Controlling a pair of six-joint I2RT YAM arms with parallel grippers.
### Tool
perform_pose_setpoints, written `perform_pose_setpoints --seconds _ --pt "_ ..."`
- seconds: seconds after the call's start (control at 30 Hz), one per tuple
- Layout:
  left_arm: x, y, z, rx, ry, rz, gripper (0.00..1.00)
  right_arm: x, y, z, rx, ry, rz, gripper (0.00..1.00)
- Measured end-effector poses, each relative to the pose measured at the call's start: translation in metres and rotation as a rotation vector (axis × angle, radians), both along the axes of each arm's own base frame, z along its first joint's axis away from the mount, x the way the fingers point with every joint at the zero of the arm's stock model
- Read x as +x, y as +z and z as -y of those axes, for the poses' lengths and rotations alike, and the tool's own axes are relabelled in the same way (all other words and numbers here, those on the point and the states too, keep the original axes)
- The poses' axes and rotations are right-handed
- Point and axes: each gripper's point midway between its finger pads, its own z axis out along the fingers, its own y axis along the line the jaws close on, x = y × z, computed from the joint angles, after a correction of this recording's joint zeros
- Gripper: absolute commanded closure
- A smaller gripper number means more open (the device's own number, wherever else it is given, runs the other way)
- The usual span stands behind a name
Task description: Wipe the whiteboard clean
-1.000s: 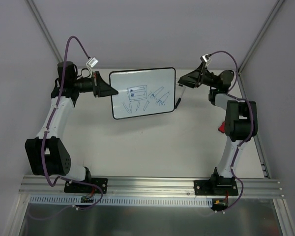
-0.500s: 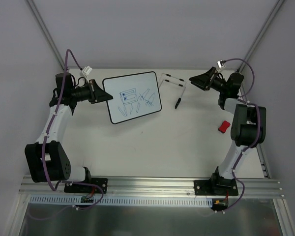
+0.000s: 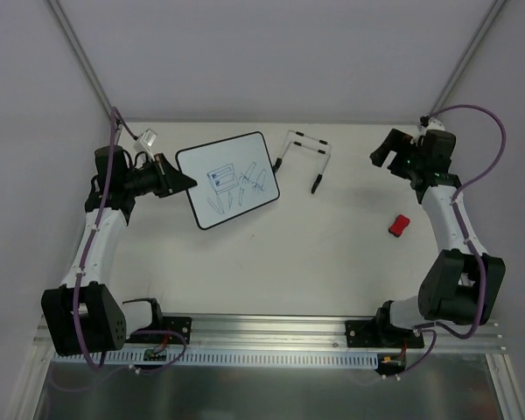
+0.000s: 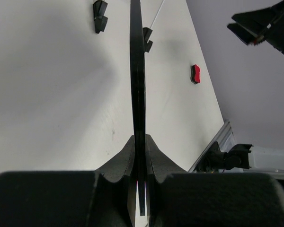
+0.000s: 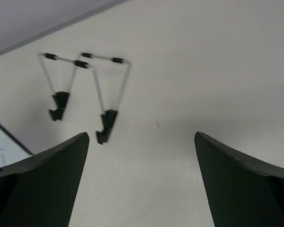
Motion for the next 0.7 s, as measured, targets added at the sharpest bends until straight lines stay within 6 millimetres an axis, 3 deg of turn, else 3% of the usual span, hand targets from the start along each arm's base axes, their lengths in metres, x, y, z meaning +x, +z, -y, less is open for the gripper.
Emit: perform_pose_setpoints --seconds 0.1,0.23,0.33,0.53,0.7 --pt "0.000 -0.009 -0.004 0.008 0.044 -0.030 1.00 -0.031 -0.028 0.028 -0.090 -0.154 -0.127 0.01" --pt "0.001 -0.017 -0.009 0.022 0.095 -0.053 1.00 -0.086 -0.089 0.060 -0.191 -0.327 -0.345 0.17" --pt "-0.001 -0.019 -0.010 0.025 0.111 -0.064 1.00 -0.114 -0.118 0.078 -0.226 -0.399 -0.471 0.32" --pt "-0.009 -0.026 -0.011 0.019 0.125 -0.100 1.00 -0.127 -0.131 0.105 -0.219 -0.499 -0.541 0.33" --pt "-0.014 -0.029 -0.012 0.024 0.135 -0.112 1.00 -0.131 -0.154 0.106 -0.219 -0.493 -0.619 0.39"
